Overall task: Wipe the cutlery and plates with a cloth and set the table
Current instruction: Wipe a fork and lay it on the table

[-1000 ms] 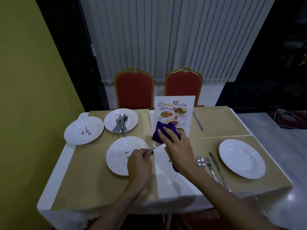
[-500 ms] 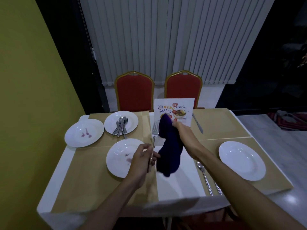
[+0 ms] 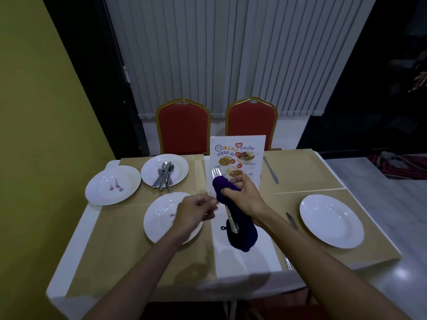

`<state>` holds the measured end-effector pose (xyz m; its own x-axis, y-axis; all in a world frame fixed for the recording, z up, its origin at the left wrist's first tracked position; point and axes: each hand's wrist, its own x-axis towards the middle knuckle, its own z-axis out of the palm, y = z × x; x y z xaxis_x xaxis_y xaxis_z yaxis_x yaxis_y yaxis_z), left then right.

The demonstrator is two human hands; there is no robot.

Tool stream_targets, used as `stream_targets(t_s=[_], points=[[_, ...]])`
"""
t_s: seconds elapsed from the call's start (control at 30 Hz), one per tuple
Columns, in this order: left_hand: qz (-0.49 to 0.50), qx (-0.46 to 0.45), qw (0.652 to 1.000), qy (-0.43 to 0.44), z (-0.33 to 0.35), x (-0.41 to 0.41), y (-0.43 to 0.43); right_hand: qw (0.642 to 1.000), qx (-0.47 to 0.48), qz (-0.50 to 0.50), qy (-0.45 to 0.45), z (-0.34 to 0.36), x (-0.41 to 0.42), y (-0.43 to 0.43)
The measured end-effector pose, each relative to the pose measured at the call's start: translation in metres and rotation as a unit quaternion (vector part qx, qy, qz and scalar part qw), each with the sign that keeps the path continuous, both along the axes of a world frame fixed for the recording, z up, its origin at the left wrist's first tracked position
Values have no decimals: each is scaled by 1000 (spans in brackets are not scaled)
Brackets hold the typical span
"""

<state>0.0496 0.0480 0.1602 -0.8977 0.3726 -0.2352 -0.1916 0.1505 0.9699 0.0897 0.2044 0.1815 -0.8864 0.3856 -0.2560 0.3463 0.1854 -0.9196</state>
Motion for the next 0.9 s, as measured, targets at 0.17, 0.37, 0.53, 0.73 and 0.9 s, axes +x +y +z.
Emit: stream_targets(t_s=[0.17,0.37,0.53,0.73,0.9], points=[[46,20,996,-79,18,-29,12,999,39,33,7,6,5,6],[147,49,980,-125,26,-48,48,999,34,36,14,1,11,10],[153,92,970,-168,23,-58,76,997,69,23,13,-10,23,24],[145,94,964,-202,22,-48,131,994,102,26,4,-14,31,63],[84,98,978,-166,12,-43,176,971,230,54,-28,-19,45,130]])
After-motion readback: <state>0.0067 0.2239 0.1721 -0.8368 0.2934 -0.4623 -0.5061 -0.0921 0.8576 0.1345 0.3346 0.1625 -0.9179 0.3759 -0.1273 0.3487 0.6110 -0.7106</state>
